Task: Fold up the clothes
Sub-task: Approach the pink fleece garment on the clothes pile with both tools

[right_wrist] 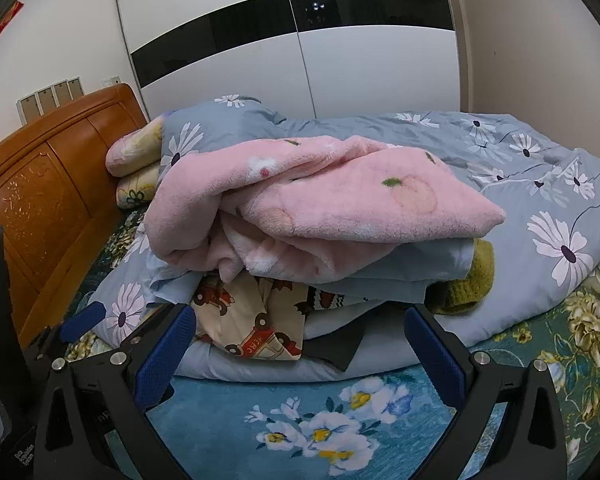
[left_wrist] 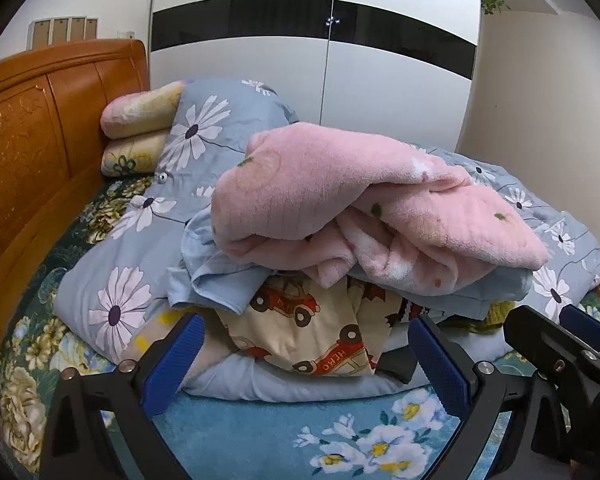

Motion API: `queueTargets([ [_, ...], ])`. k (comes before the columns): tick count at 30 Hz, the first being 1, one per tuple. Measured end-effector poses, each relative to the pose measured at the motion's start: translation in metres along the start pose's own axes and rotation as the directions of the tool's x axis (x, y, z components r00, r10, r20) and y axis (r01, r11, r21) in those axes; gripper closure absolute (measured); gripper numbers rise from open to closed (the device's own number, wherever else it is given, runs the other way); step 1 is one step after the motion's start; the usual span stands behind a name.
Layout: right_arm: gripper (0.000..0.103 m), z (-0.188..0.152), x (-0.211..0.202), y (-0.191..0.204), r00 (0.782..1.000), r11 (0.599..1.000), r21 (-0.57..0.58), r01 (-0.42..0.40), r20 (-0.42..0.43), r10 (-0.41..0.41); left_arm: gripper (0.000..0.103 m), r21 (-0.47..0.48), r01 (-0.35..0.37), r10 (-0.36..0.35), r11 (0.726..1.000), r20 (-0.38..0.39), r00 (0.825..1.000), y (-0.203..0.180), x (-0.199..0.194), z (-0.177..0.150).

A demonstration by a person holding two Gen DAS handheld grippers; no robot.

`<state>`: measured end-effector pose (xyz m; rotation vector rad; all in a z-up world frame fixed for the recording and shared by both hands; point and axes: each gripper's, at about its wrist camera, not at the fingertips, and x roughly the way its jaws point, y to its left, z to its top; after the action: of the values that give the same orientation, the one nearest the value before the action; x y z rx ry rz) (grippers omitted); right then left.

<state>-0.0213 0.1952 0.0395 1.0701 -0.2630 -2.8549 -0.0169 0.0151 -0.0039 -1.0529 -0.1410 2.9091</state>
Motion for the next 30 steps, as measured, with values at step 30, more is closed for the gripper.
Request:
queueTargets([
  [30,0.0,0.0039,-0.0066,0.004,0.999,1.0,-0.002,0.013,0.036,-0.013,0.0,-0.058,0.061,-0.064,0.996,-0.037,0.997,0.0058,0.0031,0.0027],
])
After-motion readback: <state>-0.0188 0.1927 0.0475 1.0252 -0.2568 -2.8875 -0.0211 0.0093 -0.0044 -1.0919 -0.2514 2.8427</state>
